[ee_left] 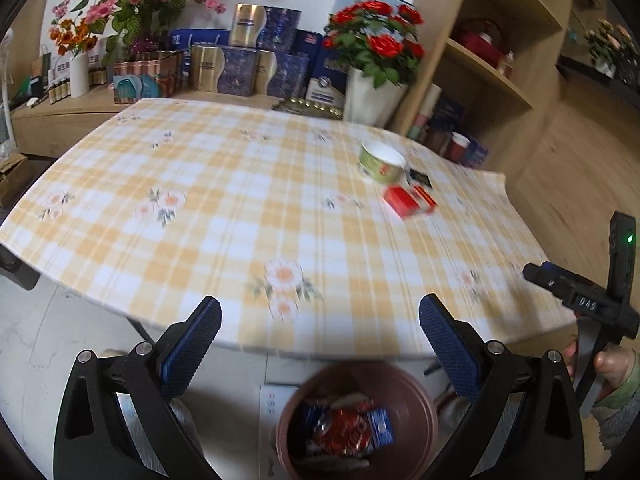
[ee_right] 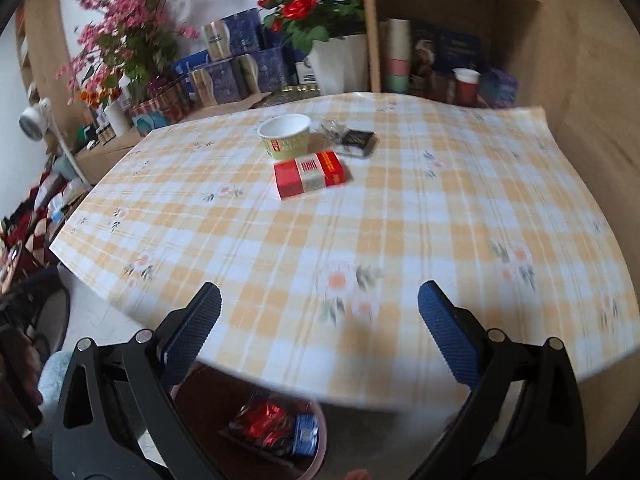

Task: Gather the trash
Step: 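Move the right tool to the red cigarette box and grasp it, then grasp the green yogurt cup with the left tool while the right tool lifts the box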

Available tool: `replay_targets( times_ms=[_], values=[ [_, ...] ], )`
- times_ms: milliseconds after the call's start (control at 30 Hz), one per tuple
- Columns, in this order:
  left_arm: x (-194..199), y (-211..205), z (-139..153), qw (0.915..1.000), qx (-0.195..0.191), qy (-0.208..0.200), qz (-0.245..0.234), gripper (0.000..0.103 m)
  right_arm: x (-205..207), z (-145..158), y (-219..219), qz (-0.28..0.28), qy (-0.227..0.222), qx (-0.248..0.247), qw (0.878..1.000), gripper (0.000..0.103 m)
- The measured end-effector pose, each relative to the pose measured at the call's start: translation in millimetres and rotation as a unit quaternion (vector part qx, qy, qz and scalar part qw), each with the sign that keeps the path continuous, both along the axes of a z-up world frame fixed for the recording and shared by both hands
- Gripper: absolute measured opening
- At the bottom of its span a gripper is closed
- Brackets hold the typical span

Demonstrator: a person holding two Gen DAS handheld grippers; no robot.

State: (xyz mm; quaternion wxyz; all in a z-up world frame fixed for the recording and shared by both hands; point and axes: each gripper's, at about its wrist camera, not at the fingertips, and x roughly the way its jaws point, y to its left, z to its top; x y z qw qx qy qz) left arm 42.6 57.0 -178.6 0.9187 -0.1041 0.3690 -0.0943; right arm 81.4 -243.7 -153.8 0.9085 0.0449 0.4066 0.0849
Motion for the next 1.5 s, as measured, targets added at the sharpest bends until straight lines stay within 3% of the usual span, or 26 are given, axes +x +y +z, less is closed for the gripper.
replay_targets(
  times_ms=[233,533,733,800,867,967,1067,1300,1367,1433,1500],
  values=[
    [59.5,7.0,-2.6,0.9999,-0.003,0.007,0.009,0.097,88.6,-18.1,30.6,0.056,0.006,-0.074,0.996,0.097],
    [115.1,13.0,-25.6,0.9992,-0.014,0.031,0.023,0.097,194.5,-72.0,65.7,0.096,0.050,-0.133,0.985,0.097],
    [138.3,8.7,-40.3,0.9990,-0.016,0.040,0.010,0.097,233.0,-94.0,58.5,0.064,0.086,-0.104,0.989,0.097],
    [144.8,5.4,-41.9,0.9991,-0.016,0.038,0.003,0.097,233.5,-96.6,46.6,0.050,0.077,-0.055,0.994,0.098],
    [150.2,3.2,-44.0,0.9992,-0.017,0.036,0.003,0.097,231.5,-97.6,50.9,0.068,0.075,-0.065,0.993,0.098],
    [163.2,-1.0,-52.1,0.9985,-0.023,0.049,0.007,0.097,226.5,-95.3,55.2,0.086,0.063,-0.064,0.992,0.088],
    [172.7,-7.5,-56.0,0.9976,-0.040,0.056,-0.002,0.097,223.7,-94.5,54.9,0.094,0.057,-0.059,0.992,0.087],
    [202.1,-39.0,-60.8,0.9965,-0.045,0.061,-0.035,0.097,204.2,-71.9,23.5,0.049,0.014,0.002,0.999,0.087],
    [212.8,-57.8,-58.4,0.9962,-0.028,0.054,-0.063,0.097,191.8,-62.5,2.3,0.026,0.003,0.027,0.999,0.087],
    [230.3,-88.7,-57.5,0.9950,0.026,0.041,-0.087,0.097,181.5,-55.7,-16.8,0.005,-0.003,0.048,0.999,0.087],
    [246.0,-112.4,-59.7,0.9924,0.051,0.024,-0.109,0.097,173.9,-51.4,-31.9,-0.013,-0.008,0.061,0.998,0.087]
  ],
)
